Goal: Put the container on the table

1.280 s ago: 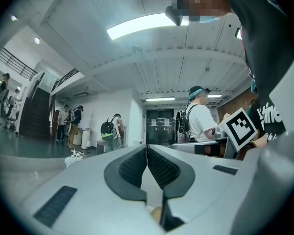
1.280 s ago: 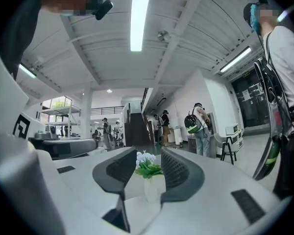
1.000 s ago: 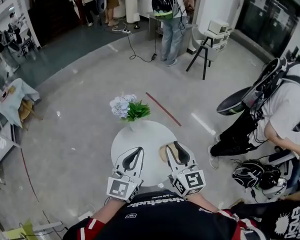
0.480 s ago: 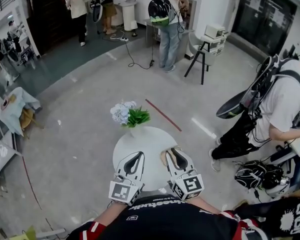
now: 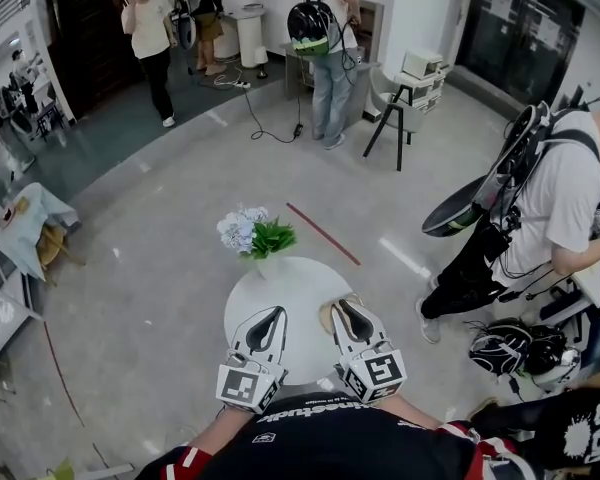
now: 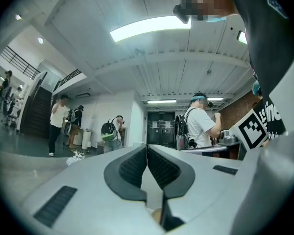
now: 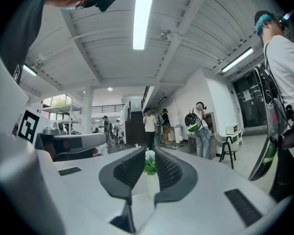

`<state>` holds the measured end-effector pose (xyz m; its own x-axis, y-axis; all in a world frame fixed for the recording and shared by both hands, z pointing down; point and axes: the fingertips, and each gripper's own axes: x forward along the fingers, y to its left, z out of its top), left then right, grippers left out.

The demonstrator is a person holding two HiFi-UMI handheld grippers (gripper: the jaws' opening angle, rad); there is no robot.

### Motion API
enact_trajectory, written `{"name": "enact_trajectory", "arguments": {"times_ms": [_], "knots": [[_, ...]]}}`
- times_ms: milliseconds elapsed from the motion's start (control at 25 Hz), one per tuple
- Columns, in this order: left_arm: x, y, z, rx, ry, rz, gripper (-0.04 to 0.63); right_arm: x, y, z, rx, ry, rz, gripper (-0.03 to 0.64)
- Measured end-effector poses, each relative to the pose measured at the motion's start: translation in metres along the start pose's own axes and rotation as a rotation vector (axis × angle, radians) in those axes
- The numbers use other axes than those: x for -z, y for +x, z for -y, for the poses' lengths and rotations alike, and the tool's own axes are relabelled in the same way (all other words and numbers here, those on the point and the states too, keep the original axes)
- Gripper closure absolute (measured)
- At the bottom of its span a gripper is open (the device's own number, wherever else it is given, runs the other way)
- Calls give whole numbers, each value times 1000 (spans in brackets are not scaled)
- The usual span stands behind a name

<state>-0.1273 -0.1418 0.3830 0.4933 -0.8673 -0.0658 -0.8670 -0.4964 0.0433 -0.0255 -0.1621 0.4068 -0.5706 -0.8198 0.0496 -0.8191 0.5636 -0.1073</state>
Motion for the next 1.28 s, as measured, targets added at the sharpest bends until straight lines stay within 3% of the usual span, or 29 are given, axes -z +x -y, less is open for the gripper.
{"name": "enact_trajectory", "arguments": {"times_ms": [600, 1280], "knots": [[1, -1, -1, -11, -22, 7, 572, 1, -2, 2, 23, -23, 0, 617], [6, 0, 1, -16, -14, 0, 571, -7, 0, -6, -6, -57, 72, 618]]}}
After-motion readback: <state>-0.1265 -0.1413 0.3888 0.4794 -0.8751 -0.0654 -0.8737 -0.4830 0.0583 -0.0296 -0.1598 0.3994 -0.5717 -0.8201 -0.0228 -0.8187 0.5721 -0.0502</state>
